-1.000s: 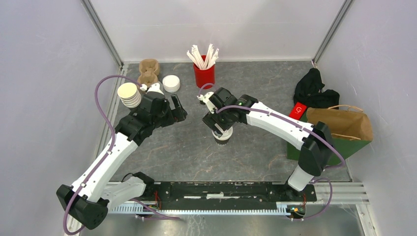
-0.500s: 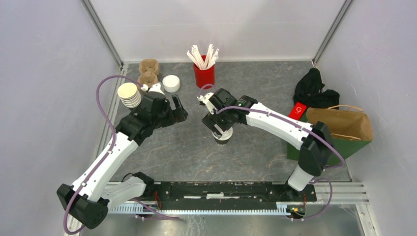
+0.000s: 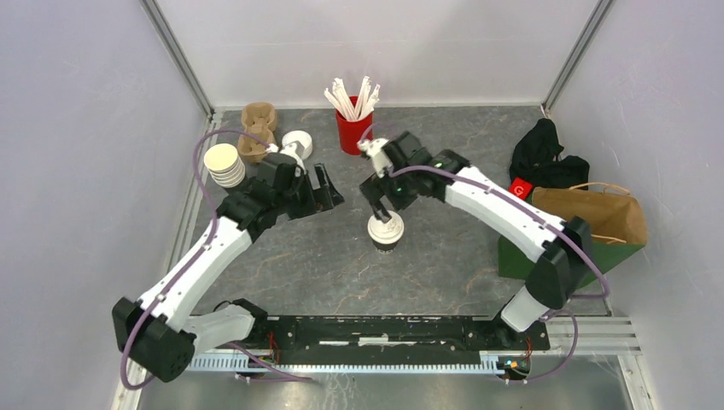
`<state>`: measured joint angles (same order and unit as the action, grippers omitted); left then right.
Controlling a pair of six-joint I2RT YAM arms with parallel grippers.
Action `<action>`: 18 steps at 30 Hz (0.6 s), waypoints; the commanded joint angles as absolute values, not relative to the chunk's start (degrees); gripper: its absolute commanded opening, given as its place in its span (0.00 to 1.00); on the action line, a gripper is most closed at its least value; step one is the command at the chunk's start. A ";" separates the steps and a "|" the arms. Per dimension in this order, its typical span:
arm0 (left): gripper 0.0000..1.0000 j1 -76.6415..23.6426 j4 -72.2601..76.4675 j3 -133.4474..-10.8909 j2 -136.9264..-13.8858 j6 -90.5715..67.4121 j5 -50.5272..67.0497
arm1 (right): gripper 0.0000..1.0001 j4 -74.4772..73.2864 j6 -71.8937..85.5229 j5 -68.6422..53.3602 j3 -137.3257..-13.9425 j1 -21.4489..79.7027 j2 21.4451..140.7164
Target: Pack the takeout coffee
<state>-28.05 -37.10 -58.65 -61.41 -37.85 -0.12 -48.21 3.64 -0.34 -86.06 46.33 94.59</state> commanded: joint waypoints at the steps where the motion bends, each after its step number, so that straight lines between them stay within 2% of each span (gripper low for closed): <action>1: 0.90 -27.95 -26.55 -56.63 -68.86 -37.09 20.55 | 0.93 -46.03 7.73 -12.75 -84.26 36.42 86.33; 3: 0.81 -27.95 -23.09 -56.03 -72.76 -38.99 27.87 | 0.89 -40.44 9.97 -22.22 -77.09 31.98 83.34; 6: 0.61 -27.95 -20.26 -55.51 -78.21 -40.80 34.88 | 0.83 -30.28 12.45 -35.27 -68.04 27.95 81.28; 9: 0.50 -27.92 -20.45 -55.35 -82.19 -41.16 36.20 | 0.81 -22.41 12.86 -38.14 -62.65 26.26 80.46; 18: 0.40 -27.95 -14.81 -51.62 -84.64 -45.80 37.52 | 0.75 -18.57 13.03 -43.26 -58.11 23.10 83.60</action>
<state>-28.03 -20.16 -53.06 -84.40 -41.58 34.76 -25.08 12.19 -37.80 -58.87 23.62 83.64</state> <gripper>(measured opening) 0.417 0.770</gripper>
